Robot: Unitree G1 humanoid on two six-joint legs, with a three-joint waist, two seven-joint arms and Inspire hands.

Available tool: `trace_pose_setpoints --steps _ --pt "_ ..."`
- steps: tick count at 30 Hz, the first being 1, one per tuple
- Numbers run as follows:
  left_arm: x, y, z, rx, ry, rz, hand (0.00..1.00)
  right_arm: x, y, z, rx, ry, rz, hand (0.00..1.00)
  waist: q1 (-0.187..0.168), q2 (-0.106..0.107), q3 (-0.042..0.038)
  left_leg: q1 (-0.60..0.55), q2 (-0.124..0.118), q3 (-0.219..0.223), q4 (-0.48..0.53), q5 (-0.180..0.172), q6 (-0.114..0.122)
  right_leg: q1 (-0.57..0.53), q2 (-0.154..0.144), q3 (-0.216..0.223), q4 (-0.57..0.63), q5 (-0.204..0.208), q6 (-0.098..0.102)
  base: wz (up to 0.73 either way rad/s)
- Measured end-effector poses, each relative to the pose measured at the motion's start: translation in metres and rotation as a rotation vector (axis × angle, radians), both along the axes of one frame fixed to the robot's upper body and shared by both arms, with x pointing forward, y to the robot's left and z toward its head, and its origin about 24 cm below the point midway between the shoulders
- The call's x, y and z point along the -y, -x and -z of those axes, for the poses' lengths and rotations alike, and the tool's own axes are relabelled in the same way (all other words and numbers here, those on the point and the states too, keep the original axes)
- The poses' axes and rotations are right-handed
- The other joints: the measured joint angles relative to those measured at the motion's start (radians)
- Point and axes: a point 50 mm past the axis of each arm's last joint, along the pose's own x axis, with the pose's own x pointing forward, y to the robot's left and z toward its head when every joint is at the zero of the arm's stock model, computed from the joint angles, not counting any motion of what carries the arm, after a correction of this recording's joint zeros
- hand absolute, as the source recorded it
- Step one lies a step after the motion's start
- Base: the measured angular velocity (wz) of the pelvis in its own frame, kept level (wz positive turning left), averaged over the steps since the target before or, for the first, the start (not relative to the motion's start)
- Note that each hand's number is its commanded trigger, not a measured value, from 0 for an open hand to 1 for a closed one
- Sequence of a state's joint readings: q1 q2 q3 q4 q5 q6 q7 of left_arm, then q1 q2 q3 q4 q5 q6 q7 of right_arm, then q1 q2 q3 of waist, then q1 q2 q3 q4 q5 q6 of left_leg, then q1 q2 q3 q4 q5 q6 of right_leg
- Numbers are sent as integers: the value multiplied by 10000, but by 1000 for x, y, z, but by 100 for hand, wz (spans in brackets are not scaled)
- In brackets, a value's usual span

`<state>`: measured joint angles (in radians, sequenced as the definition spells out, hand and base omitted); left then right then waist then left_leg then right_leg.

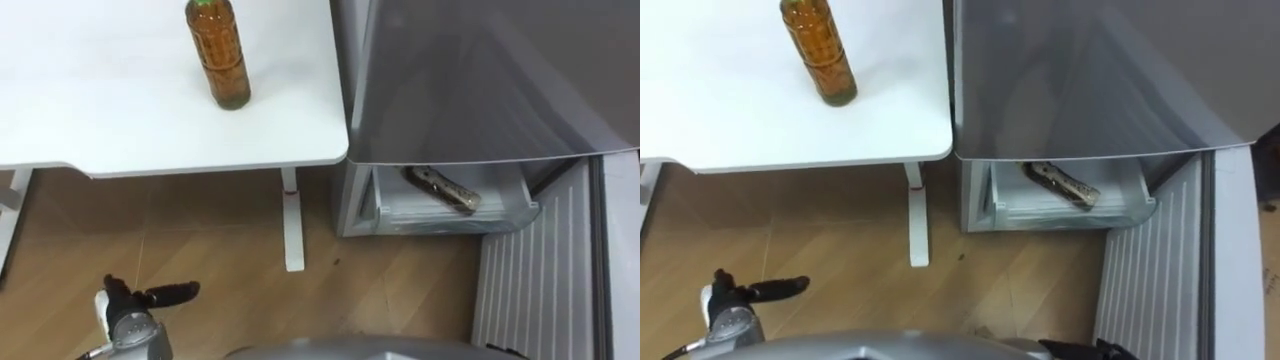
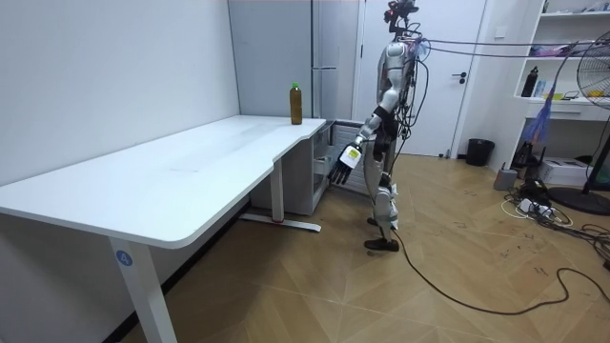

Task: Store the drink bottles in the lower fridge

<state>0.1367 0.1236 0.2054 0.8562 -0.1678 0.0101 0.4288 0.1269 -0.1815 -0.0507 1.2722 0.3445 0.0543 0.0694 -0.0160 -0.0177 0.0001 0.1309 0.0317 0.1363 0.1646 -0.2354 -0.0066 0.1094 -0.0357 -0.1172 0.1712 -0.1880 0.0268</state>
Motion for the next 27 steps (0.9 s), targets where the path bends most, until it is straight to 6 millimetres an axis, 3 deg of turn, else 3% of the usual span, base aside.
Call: trace_pose_setpoints --steps 7,15,27 --pt "-7 -18 -18 1314 -892 -849 0 1 3 0 21 109 -165 0 -17 31 -6 52 51 -15 5 -16 -32 41 47 -4 -23 2 -5 0" --pt "-8 -54 -61 3870 -2735 -355 0 2 -5 -2 372 315 -840 0 -30 47 -12 42 51 -10 3 -16 -32 -25 45 12 -2 7 -12 0" --pt "-6 -70 -89 5125 -3227 -134 0 2 -3 -1 365 270 -883 0 -50 51 -17 -8 46 -114 100 -14 -34 -28 25 -112 -24 14 -24 2"
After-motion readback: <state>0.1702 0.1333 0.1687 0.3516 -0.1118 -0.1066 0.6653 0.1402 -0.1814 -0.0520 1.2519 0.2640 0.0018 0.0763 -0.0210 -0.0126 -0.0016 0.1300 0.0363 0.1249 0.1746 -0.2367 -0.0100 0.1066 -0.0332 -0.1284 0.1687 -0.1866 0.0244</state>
